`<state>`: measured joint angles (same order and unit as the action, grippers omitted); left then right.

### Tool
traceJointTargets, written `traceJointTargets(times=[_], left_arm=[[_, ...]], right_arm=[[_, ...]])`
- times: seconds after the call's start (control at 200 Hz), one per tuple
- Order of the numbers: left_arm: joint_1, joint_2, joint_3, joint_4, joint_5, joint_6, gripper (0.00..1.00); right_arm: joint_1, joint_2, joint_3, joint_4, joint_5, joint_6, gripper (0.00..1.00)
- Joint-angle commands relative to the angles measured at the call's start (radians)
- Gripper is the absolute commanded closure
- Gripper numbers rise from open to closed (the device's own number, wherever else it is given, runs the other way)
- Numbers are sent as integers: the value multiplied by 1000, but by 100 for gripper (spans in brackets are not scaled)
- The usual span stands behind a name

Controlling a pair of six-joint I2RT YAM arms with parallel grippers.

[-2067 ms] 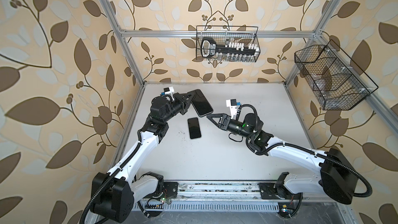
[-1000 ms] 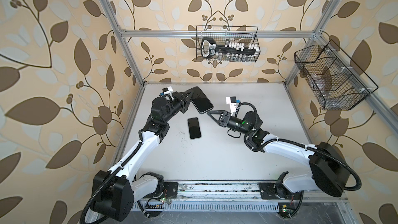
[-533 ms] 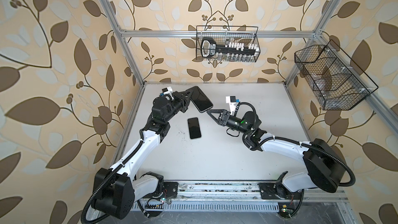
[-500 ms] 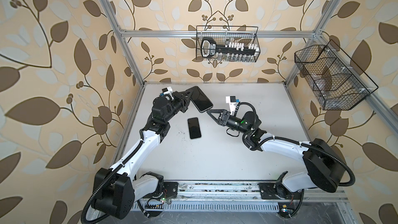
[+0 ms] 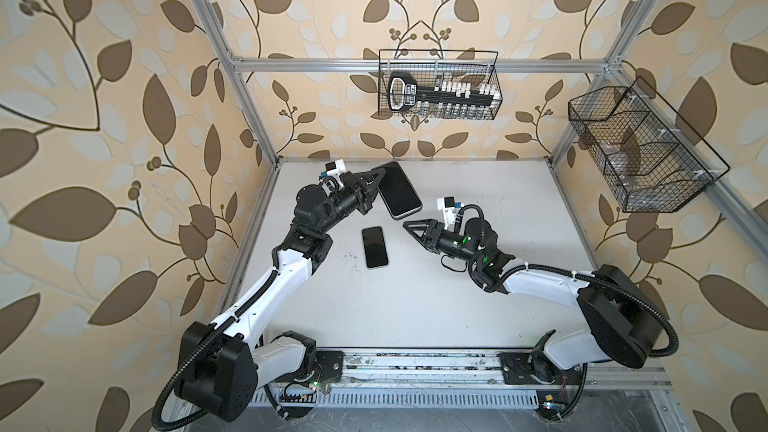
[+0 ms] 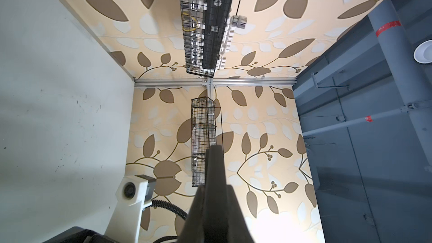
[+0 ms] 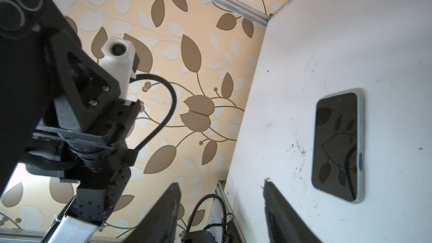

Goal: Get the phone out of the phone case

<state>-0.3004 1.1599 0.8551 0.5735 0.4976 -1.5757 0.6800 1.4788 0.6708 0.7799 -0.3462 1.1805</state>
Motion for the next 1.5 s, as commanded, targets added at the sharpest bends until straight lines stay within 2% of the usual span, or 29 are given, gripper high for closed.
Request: traceJointTargets(times=[0.0, 0.15, 0.335, 0.57, 1.05, 1.495], left_arm=[[-2, -12, 50, 96, 26, -10, 100], [-2, -12, 55, 57, 29, 34, 100], [3, 15, 82, -11, 38, 117, 100], [4, 87, 93, 36, 59, 112, 100], [4, 64, 71, 5, 64, 130, 100], [4, 84, 82, 27, 70, 120, 100]], right_arm=[[-4, -38, -20, -16, 17, -6, 42], [-1, -94, -21, -55, 16, -20, 42], [7, -238, -10, -215, 40, -86, 41], [5, -352, -5, -322, 39, -127, 40], [5, -279, 67, -251, 0, -114, 40], [5, -314, 74, -283, 18, -133, 40]])
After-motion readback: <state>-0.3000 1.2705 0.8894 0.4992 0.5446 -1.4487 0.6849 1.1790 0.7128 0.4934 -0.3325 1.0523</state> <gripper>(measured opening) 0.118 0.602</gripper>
